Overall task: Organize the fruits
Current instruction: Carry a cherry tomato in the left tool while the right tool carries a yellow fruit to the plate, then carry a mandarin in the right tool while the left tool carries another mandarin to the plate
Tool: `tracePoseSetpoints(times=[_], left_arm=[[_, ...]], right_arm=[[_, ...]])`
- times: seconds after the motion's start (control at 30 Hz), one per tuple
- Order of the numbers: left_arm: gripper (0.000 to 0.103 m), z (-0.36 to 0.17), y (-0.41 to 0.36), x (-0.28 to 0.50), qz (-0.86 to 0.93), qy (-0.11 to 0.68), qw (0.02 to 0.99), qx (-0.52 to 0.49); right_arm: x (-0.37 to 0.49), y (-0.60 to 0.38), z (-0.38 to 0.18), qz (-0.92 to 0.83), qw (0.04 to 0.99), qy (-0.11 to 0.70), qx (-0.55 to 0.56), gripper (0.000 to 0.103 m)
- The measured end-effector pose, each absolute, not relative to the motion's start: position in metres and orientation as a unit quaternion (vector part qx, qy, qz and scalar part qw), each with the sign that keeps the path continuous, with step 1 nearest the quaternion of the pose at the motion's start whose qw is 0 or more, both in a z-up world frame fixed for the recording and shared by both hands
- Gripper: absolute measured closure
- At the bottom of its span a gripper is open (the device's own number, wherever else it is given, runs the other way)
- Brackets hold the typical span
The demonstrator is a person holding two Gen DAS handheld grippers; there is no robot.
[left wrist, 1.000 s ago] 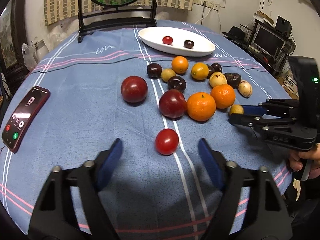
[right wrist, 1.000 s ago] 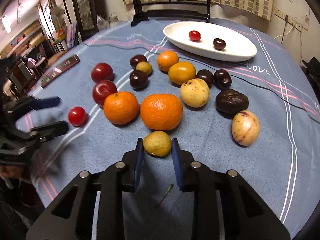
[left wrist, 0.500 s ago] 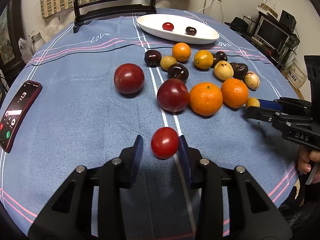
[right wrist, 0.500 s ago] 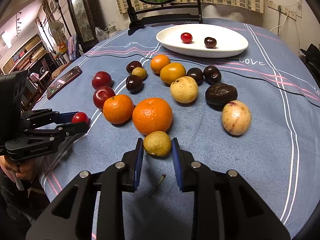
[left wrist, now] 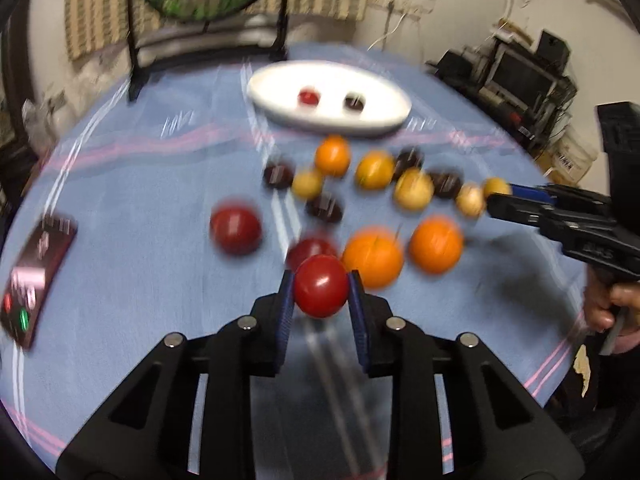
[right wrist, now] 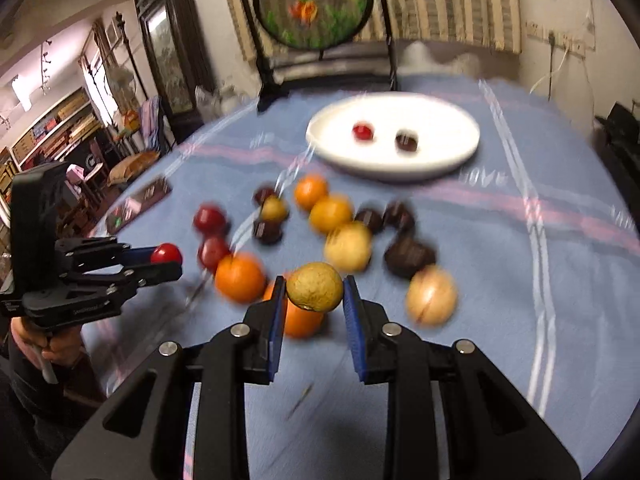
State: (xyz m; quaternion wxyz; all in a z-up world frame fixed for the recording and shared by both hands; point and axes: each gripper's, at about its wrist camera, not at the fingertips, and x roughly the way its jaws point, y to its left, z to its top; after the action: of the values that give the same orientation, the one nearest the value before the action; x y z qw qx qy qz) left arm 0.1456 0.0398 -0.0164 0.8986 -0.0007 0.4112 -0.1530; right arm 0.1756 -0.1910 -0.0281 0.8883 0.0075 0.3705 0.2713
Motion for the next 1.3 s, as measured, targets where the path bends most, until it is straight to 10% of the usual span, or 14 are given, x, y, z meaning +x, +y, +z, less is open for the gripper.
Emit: tracePoseSetpoints(times=[0.63, 0.7, 0.73, 0.97, 1.3], left_arm=[[0.074, -0.014, -0.025, 0.39, -0.125, 0.463, 0.877, 0.025], [0.039, -0.013, -0.024, 0.392, -0.105, 0.471, 0.875, 0.032], [0.021, -0.007, -0.023, 0.388, -0.094, 0.463, 0.881, 0.033], [0.006, 0.043, 0.008, 0.28, -0.092, 0.365, 0.926, 0.036], [0.006, -0.023, 0.025, 0.133, -0.078, 0.381, 0.921, 0.011]], right_arm=[[0.396, -0.202, -0.042, 0.187, 0.897, 0.397, 0.045, 0.071], [0.392, -0.198, -0.04, 0.176, 0.903, 0.39, 0.026, 0.046], [0.386, -0.198, -0.034, 0.162, 0.911, 0.379, 0.019, 0.045], [0.275, -0.203, 0.005, 0.237, 0.922, 0.306, 0.015, 0.044], [0.167, -0.19, -0.048, 0.26, 0.895, 0.361, 0.034, 0.044]])
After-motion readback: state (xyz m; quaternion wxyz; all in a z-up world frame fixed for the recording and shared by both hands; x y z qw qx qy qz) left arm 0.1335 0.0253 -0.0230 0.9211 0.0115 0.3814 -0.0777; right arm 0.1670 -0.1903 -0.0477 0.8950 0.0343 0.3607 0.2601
